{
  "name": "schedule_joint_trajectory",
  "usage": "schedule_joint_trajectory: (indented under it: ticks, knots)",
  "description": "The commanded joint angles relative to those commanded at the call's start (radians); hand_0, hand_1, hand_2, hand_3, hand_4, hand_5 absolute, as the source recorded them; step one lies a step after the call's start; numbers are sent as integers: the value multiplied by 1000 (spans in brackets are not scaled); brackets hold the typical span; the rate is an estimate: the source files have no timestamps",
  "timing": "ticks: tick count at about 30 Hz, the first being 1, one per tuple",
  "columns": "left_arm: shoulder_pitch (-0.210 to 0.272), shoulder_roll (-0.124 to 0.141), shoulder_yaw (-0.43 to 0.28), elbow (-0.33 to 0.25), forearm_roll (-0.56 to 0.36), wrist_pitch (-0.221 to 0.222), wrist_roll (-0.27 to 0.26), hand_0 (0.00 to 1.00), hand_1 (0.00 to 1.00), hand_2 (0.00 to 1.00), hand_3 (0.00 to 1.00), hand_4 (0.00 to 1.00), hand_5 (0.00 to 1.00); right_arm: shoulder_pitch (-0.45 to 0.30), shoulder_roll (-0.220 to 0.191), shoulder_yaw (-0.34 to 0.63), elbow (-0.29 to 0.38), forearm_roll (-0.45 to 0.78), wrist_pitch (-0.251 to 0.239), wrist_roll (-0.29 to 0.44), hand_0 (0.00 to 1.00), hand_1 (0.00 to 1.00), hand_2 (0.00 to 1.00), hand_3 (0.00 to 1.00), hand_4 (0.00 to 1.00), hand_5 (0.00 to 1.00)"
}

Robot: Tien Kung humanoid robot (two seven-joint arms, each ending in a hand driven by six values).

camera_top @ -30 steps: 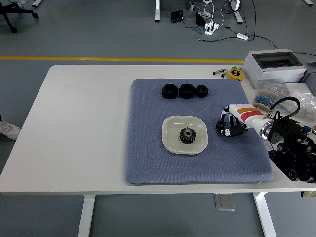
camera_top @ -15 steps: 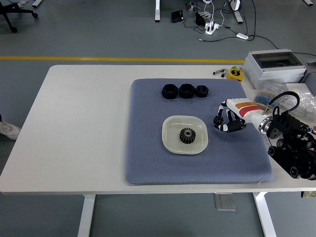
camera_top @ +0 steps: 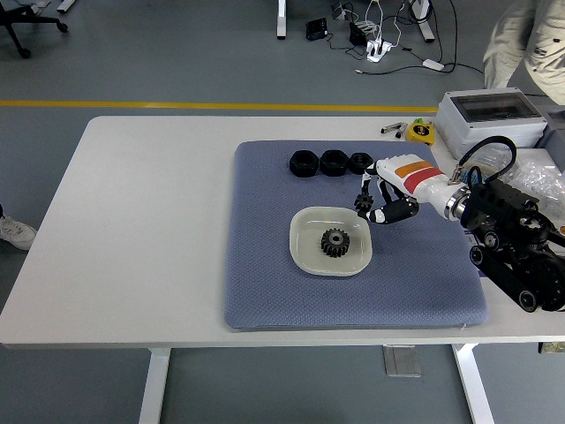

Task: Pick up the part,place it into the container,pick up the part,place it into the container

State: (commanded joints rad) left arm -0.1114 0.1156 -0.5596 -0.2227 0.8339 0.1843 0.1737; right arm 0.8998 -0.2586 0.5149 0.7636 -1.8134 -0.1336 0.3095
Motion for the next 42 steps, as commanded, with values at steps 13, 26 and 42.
schedule_joint_trajectory:
  ticks: [13, 26, 42]
  knots:
    - [-7, 5, 4, -1, -5, 2, -1, 720, 731, 768, 675, 703, 684, 64, 27, -119, 9, 52, 112, -28, 2, 72, 194, 375, 786, 247]
    - [-12, 6, 3, -1, -2, 3, 1, 720, 730, 769, 676, 703, 682, 85, 53, -146, -27, 82, 135, -29, 2, 83, 208, 396, 804, 232]
    - [-14, 5, 4, -2, -1, 3, 1, 719, 730, 768, 677, 706, 681, 89, 81, -165, -96, 110, 131, -20, 2, 107, 257, 432, 793, 266]
